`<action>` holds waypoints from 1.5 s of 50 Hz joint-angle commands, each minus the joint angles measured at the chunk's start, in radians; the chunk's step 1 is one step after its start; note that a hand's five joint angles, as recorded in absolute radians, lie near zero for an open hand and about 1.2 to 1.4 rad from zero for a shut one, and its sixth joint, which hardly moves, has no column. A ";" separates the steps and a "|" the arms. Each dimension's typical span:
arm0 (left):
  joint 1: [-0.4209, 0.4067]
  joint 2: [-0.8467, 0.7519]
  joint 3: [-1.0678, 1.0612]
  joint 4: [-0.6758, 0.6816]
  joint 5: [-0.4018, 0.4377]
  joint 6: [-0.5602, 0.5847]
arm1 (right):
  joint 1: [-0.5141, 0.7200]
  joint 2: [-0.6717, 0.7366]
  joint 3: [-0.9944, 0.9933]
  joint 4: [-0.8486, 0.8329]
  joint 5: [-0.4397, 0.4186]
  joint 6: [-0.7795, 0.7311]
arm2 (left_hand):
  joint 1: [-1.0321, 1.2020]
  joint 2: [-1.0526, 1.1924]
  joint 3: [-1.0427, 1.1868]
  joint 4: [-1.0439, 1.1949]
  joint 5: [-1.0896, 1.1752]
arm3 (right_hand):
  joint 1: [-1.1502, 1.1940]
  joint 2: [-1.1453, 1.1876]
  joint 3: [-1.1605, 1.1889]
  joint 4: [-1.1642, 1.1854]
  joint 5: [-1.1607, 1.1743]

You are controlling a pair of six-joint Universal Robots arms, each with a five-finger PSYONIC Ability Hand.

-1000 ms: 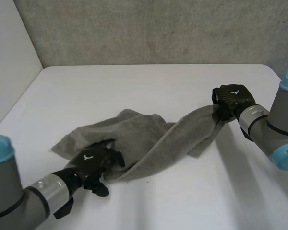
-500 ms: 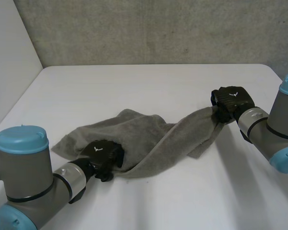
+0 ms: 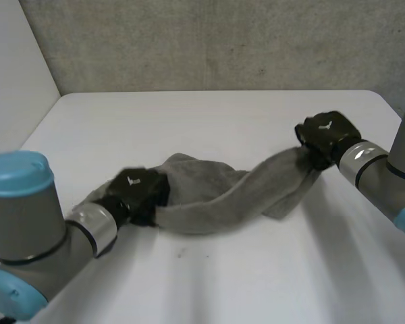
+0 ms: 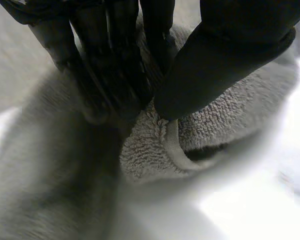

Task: Fold the towel.

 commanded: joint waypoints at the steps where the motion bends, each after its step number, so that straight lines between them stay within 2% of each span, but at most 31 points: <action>1: 0.036 -0.017 0.153 -0.053 -0.004 0.126 | 0.084 0.005 -0.085 0.152 0.006 -0.276 | 0.215 0.181 0.181 0.180 0.191 | 0.426 0.221 0.215 0.203 0.247; 3: 0.043 -0.090 0.284 -0.078 -0.017 0.222 | 0.103 0.016 -0.164 0.062 0.017 -0.204 | 0.215 0.181 0.181 0.180 0.191 | 0.426 0.221 0.215 0.203 0.247; 6: 0.044 -0.126 0.364 -0.081 -0.040 0.257 | 0.103 0.028 -0.205 -0.006 0.023 -0.155 | 0.215 0.181 0.181 0.180 0.191 | 0.426 0.221 0.215 0.203 0.247; 8: 0.044 -0.187 0.547 -0.078 -0.111 0.302 | 0.103 0.048 -0.282 -0.172 0.053 -0.066 | 0.215 0.181 0.181 0.180 0.191 | 0.426 0.221 0.215 0.203 0.247; 9: 0.044 -0.187 0.548 -0.078 -0.111 0.303 | 0.103 0.048 -0.283 -0.173 0.054 -0.066 | 0.215 0.181 0.181 0.180 0.191 | 0.426 0.221 0.215 0.203 0.247; 11: 0.044 -0.235 0.760 -0.072 -0.172 0.318 | 0.104 0.044 -0.339 -0.361 0.135 -0.021 | 0.215 0.181 0.181 0.180 0.191 | 0.426 0.221 0.215 0.203 0.247; 12: 0.044 -0.235 0.761 -0.072 -0.172 0.318 | 0.104 0.044 -0.340 -0.362 0.135 -0.021 | 0.215 0.181 0.181 0.180 0.191 | 0.426 0.221 0.215 0.203 0.247; 14: 0.044 -0.256 0.957 -0.043 -0.211 0.318 | 0.112 0.026 -0.366 -0.527 0.239 -0.003 | 0.215 0.181 0.181 0.180 0.191 | 0.426 0.221 0.215 0.203 0.247; 17: 0.044 -0.252 1.081 0.011 -0.229 0.310 | 0.119 -0.011 -0.346 -0.632 0.279 0.016 | 0.215 0.181 0.181 0.180 0.191 | 0.426 0.221 0.215 0.203 0.247; 20: 0.044 -0.238 1.094 0.032 -0.229 0.310 | 0.123 -0.025 -0.324 -0.641 0.272 0.030 | 0.215 0.181 0.181 0.180 0.191 | 0.426 0.221 0.215 0.203 0.247; 23: 0.044 -0.194 1.074 0.043 -0.226 0.307 | 0.124 -0.039 -0.248 -0.632 0.224 0.071 | 0.215 0.181 0.181 0.180 0.191 | 0.426 0.221 0.215 0.203 0.247; 25: 0.043 -0.137 0.958 0.037 -0.220 0.309 | 0.123 -0.066 -0.135 -0.632 0.148 0.118 | 0.215 0.181 0.181 0.180 0.191 | 0.426 0.221 0.215 0.203 0.247; 26: 0.043 -0.137 0.958 0.037 -0.220 0.309 | 0.123 -0.067 -0.134 -0.632 0.147 0.118 | 0.215 0.181 0.181 0.180 0.191 | 0.426 0.221 0.215 0.203 0.247; 27: 0.044 -0.109 0.865 0.035 -0.211 0.310 | 0.116 -0.099 -0.075 -0.633 0.114 0.125 | 0.215 0.181 0.181 0.180 0.191 | 0.426 0.221 0.215 0.203 0.247; 28: 0.044 -0.109 0.864 0.035 -0.211 0.310 | 0.116 -0.099 -0.074 -0.633 0.114 0.125 | 0.215 0.181 0.181 0.180 0.191 | 0.426 0.221 0.215 0.203 0.247; 30: 0.047 -0.042 0.643 0.038 -0.180 0.313 | 0.104 -0.146 0.039 -0.627 0.057 0.134 | 0.215 0.181 0.181 0.180 0.191 | 0.426 0.221 0.215 0.203 0.247; 31: 0.047 -0.042 0.642 0.038 -0.180 0.313 | 0.104 -0.146 0.039 -0.627 0.057 0.134 | 0.215 0.181 0.181 0.180 0.191 | 0.426 0.221 0.215 0.203 0.247; 33: 0.062 0.006 0.411 0.048 -0.136 0.319 | 0.101 -0.169 0.154 -0.611 -0.003 0.129 | 0.215 0.181 0.181 0.180 0.191 | 0.426 0.221 0.215 0.203 0.247; 36: 0.073 0.014 0.306 0.051 -0.106 0.321 | 0.100 -0.183 0.203 -0.595 -0.026 0.125 | 0.215 0.181 0.181 0.180 0.191 | 0.426 0.221 0.215 0.203 0.247; 38: 0.078 0.007 0.145 0.060 -0.036 0.323 | 0.074 -0.192 0.284 -0.539 -0.061 0.120 | 0.215 0.181 0.181 0.180 0.191 | 0.426 0.221 0.215 0.203 0.247; 41: 0.073 -0.028 0.048 0.080 0.007 0.324 | 0.028 -0.192 0.340 -0.467 -0.080 0.096 | 0.215 0.181 0.181 0.180 0.191 | 0.426 0.221 0.215 0.203 0.247; 46: 0.073 -0.115 0.022 0.084 0.010 0.324 | 0.001 -0.189 0.390 -0.388 -0.098 0.050 | 0.215 0.181 0.181 0.180 0.191 | 0.426 0.221 0.215 0.203 0.247; 53: 0.075 -0.135 0.034 0.083 0.016 0.324 | -0.037 -0.188 0.418 -0.376 -0.094 0.028 | 0.192 0.158 0.158 0.156 0.168 | 0.426 0.221 0.215 0.203 0.247; 54: 0.076 -0.134 0.031 0.083 0.021 0.324 | -0.052 -0.188 0.421 -0.376 -0.089 0.030 | -0.049 -0.083 -0.083 -0.085 -0.074 | 0.426 0.221 0.215 0.203 0.247; 58: 0.079 -0.129 0.027 0.084 0.019 0.323 | -0.069 -0.188 0.426 -0.374 -0.089 0.042 | -0.166 -0.200 -0.200 -0.202 -0.191 | 0.426 0.221 0.215 0.203 0.247; 60: 0.082 -0.131 0.025 0.081 0.013 0.321 | -0.072 -0.188 0.426 -0.376 -0.086 0.042 | -0.342 -0.376 -0.375 -0.377 -0.366 | 0.426 0.221 0.215 0.203 0.247; 69: 0.112 -0.120 -0.003 0.077 0.009 0.320 | -0.080 -0.186 0.424 -0.379 -0.074 0.037 | -0.404 -0.438 -0.438 -0.440 -0.428 | 0.426 0.221 0.215 0.203 0.247; 71: 0.145 -0.094 -0.024 0.077 0.009 0.310 | -0.092 -0.176 0.424 -0.380 -0.071 0.039 | -0.556 -0.590 -0.589 -0.591 -0.580 | 0.426 0.221 0.215 0.203 0.247; 72: 0.145 -0.094 -0.024 0.077 0.009 0.310 | -0.092 -0.176 0.424 -0.380 -0.071 0.039 | -0.557 -0.591 -0.590 -0.592 -0.581 | 0.426 0.221 0.215 0.203 0.247; 74: 0.194 -0.056 -0.042 0.072 0.015 0.307 | -0.092 -0.147 0.418 -0.383 -0.066 0.036 | -0.773 -0.807 -0.807 -0.809 -0.797 | 0.426 0.221 0.215 0.203 0.247; 75: 0.194 -0.055 -0.042 0.072 0.015 0.307 | -0.092 -0.146 0.418 -0.383 -0.066 0.036 | -0.774 -0.808 -0.808 -0.809 -0.798 | 0.426 0.221 0.215 0.203 0.247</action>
